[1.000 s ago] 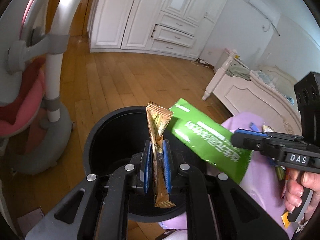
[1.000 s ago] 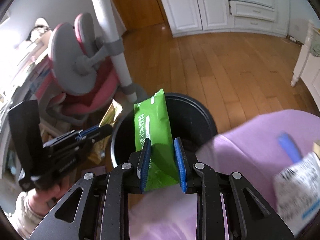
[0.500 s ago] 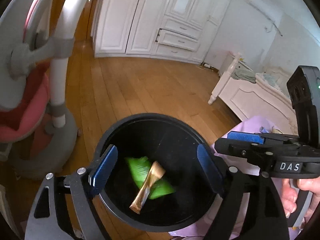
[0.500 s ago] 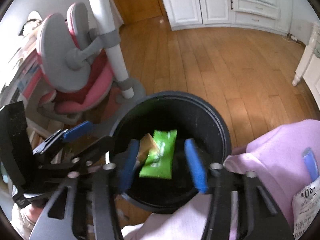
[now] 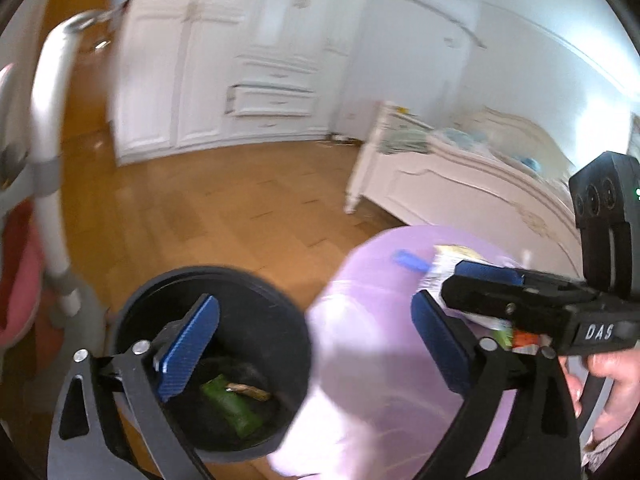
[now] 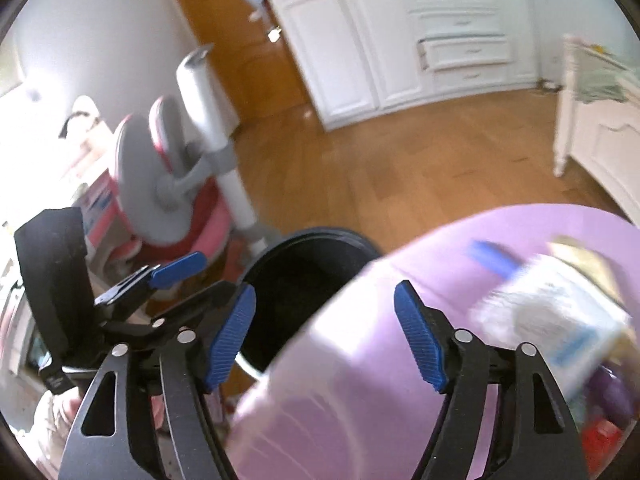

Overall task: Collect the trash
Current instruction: 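Grasp the white barcode pouch with the left tool while the right tool grasps the red carton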

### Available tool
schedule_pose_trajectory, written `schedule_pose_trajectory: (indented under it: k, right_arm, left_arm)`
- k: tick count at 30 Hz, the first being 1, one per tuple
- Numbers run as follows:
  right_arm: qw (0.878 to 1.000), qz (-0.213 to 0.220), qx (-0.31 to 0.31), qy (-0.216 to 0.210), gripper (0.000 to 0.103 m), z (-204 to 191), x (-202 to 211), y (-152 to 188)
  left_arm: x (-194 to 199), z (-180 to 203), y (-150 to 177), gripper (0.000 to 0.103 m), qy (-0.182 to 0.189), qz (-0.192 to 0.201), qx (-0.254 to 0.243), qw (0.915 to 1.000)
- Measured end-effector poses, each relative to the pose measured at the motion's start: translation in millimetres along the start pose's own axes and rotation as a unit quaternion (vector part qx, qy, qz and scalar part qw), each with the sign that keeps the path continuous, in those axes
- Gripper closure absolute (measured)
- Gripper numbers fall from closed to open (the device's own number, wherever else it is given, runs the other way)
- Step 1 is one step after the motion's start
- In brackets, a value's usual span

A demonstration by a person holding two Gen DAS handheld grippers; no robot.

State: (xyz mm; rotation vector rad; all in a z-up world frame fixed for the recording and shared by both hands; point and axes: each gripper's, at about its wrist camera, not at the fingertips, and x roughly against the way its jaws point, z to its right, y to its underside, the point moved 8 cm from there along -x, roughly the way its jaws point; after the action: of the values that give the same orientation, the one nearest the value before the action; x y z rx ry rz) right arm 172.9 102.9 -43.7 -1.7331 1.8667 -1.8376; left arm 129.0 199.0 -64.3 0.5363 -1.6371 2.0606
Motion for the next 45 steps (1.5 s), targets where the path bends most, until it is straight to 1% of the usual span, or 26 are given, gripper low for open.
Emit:
schedule_pose_trajectory:
  k: [4,6,8,11,13,15,17,20,23,25,26,28,29,30,31,35,37,41,43,45]
  right_arm:
    - [0.998,0.044,-0.025,0.046,0.025,50.9,57.0,9.3]
    - [0.994,0.063,-0.038,0.078,0.024,82.5,88.7,18.2]
    - [0.989,0.079,-0.052,0.114,0.017,115.6,118.2,27.7]
    - [0.981,0.096,-0.084,0.149,0.017,162.8,155.6,42.9]
    - [0.975,0.102,-0.107,0.163,0.017,189.3,171.2,54.5]
    - [0.971,0.099,-0.135,0.172,0.017,216.7,179.9,69.5]
    - [0.969,0.088,-0.158,0.171,0.017,235.1,179.3,82.0]
    - [0.968,0.069,-0.175,0.168,0.017,253.2,172.7,99.0]
    - [0.968,0.052,-0.185,0.164,0.017,258.4,159.8,109.3]
    - [0.968,0.051,-0.186,0.159,0.017,257.7,154.1,112.1]
    - [0.969,0.051,-0.186,0.156,0.018,259.5,153.5,114.3]
    - [0.97,0.05,-0.185,0.152,0.024,259.5,150.6,114.6]
    - [0.97,0.048,-0.185,0.149,0.03,258.7,149.0,114.5]
    - [0.97,0.048,-0.186,0.148,0.032,260.4,149.8,112.9]
    - [0.97,0.049,-0.186,0.148,0.033,260.5,151.2,112.0]
    - [0.969,0.066,-0.17,0.165,0.034,256.2,162.6,109.5]
    - [0.971,0.07,-0.161,0.164,0.034,252.2,164.3,108.1]
    - [0.977,0.055,-0.14,0.154,0.034,244.7,153.6,104.2]
    - [0.98,0.031,-0.124,0.154,0.034,244.2,141.7,102.3]
    - [0.981,0.023,-0.11,0.158,0.034,242.6,135.8,97.8]
  left_arm:
    - [-18.8,53.2,-2.5,0.006,0.028,-0.009,-0.056,0.998]
    - [-33.2,79.4,-2.5,0.006,0.039,-0.018,-0.083,0.9956]
    - [-46.4,97.1,-1.5,0.006,0.049,-0.027,-0.101,0.9933]
    - [-67.3,123.2,4.8,0.006,0.058,-0.042,-0.119,0.9903]
    - [-82.1,136.7,6.4,0.006,0.07,-0.053,-0.124,0.9883]
    - [-95.5,147.0,8.3,0.006,0.077,-0.064,-0.129,0.9865]
    - [-106.7,156.6,9.9,0.006,0.078,-0.073,-0.137,0.9848]
    - [-122.3,163.2,13.5,0.006,0.071,-0.087,-0.148,0.9826]
    - [-136.2,163.1,15.8,0.006,0.059,-0.1,-0.156,0.9809]
    - [-141.9,161.5,17.1,0.006,0.061,-0.105,-0.153,0.9808]
    - [-144.6,159.5,17.7,0.006,0.06,-0.108,-0.147,0.9813]
    - [-148.6,155.0,19.1,0.007,0.06,-0.117,-0.136,0.9819]
    - [-149.2,152.6,19.1,0.008,0.061,-0.118,-0.13,0.9825]
    - [-150.2,150.8,19.0,0.016,0.063,-0.119,-0.124,0.9831]
    - [-149.3,151.1,20.2,0.02,0.066,-0.121,-0.119,0.9833]
    - [-147.9,150.0,17.2,0.027,0.067,-0.117,-0.106,0.9851]
    - [-146.6,150.1,17.6,0.036,0.071,-0.116,-0.099,0.9856]
    - [-143.3,149.6,19.4,0.041,0.08,-0.116,-0.093,0.9857]
    - [-140.3,149.4,20.3,0.042,0.079,-0.113,-0.095,0.9858]
    - [-138.6,149.5,19.9,0.043,0.082,-0.113,-0.091,0.9861]
